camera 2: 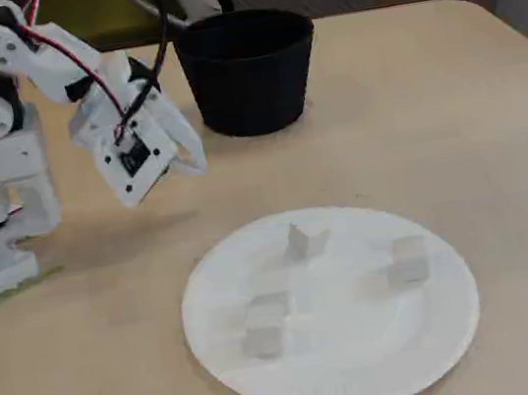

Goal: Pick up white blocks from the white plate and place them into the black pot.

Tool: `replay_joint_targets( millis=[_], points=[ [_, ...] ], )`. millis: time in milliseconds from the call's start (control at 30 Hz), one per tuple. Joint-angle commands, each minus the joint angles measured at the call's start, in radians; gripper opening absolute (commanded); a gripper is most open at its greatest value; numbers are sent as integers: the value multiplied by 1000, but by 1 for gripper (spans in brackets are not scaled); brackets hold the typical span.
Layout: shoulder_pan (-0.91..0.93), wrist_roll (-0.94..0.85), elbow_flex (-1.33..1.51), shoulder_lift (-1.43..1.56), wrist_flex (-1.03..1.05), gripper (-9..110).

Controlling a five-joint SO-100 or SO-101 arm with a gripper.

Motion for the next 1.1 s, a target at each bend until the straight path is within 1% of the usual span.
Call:
replay_joint_targets(
  millis=[0, 433, 567, 733, 933, 1067],
  points=[
    [227, -11, -502, -460, -104, -2],
    [233, -17, -500, -459, -94, -2],
    [282, -104, -574, -491, -44, -2],
    [440, -187, -798, -664, 89, -2],
    [611, -341, -1129, -1051, 333, -2],
    [680, -377, -1235, -1235, 397, -2]
  ],
)
